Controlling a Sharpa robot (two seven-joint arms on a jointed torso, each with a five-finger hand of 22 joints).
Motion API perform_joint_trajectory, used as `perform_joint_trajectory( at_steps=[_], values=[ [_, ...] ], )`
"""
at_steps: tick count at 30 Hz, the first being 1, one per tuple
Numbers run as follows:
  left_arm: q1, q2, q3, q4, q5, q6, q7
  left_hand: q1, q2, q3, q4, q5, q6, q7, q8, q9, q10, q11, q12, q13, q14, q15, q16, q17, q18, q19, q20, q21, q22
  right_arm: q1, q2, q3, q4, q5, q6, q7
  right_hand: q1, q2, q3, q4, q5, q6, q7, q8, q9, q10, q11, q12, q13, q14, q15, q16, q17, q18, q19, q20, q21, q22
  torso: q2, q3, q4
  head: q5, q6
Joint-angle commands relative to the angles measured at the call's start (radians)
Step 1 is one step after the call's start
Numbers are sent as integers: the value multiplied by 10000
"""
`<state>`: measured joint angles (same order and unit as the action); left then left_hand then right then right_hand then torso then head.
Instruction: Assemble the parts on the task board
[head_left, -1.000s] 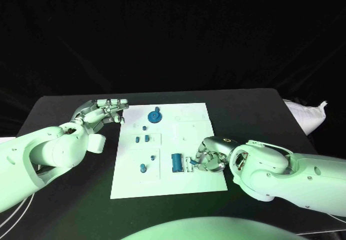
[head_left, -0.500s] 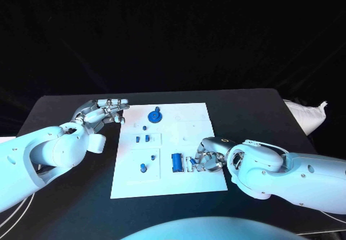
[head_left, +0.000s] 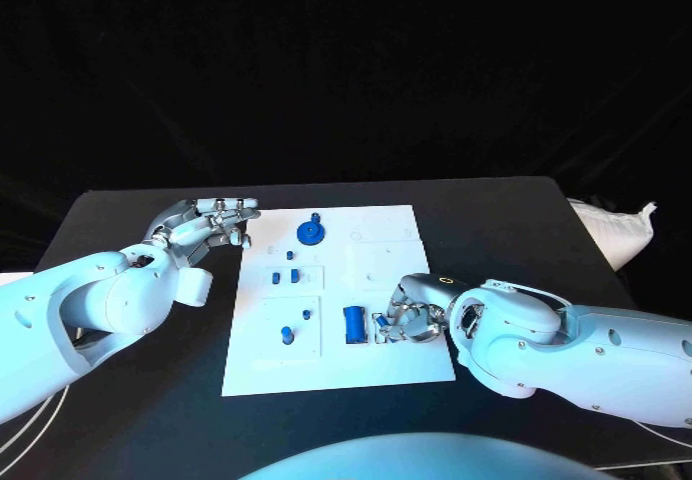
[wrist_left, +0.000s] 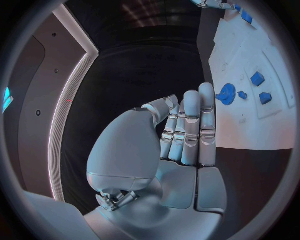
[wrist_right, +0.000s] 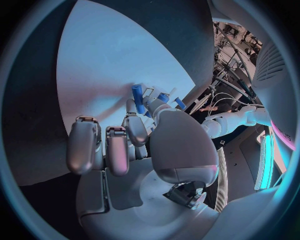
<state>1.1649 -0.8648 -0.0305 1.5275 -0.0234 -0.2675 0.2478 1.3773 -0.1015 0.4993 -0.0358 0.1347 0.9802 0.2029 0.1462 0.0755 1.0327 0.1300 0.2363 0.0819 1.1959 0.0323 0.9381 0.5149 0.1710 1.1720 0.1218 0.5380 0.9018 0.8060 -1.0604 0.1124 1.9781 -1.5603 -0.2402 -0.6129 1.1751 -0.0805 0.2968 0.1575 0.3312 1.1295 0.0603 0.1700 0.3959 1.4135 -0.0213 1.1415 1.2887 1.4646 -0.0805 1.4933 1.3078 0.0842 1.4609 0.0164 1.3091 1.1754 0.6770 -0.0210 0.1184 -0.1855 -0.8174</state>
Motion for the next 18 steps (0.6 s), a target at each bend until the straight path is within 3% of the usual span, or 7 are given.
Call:
perform_joint_trajectory(
  at_steps=[1,11,18],
  values=[
    [3,1,3,30,-86,233,-27,-53,30,-37,-16,33,-48,-12,62,-15,-70,-30,48,-17,-94,-5,38,-17,109,-47,46,-46,-17,-11,42,-5,45,108,-436,-30,-112,-9,9,86,35,66,-21,39,15,75,18,71,29,892,-68,83,1820,-62,34,-11,65,36,-1,4,-18,18,-10],
    [3,-1,3,40,-159,280,-48,-54,29,-38,-17,33,-50,-10,63,-15,-72,-29,50,-17,-95,-5,39,-18,109,-48,46,-46,-17,-6,90,1,53,222,-615,-19,-130,-9,4,98,55,69,-25,44,22,85,15,90,42,893,-69,87,1825,-64,38,-12,74,50,-3,4,-6,33,-16],
    [3,-19,3,59,-211,302,-67,-54,28,-39,-18,32,-52,-9,64,-15,-74,-28,52,-18,-97,-5,39,-19,109,-49,46,-47,-17,33,140,7,-31,273,-141,-70,-403,3,-118,284,108,139,-52,116,109,97,-2,79,42,893,-82,84,1821,-69,47,-23,94,79,2,-11,6,47,-39]
  ],
)
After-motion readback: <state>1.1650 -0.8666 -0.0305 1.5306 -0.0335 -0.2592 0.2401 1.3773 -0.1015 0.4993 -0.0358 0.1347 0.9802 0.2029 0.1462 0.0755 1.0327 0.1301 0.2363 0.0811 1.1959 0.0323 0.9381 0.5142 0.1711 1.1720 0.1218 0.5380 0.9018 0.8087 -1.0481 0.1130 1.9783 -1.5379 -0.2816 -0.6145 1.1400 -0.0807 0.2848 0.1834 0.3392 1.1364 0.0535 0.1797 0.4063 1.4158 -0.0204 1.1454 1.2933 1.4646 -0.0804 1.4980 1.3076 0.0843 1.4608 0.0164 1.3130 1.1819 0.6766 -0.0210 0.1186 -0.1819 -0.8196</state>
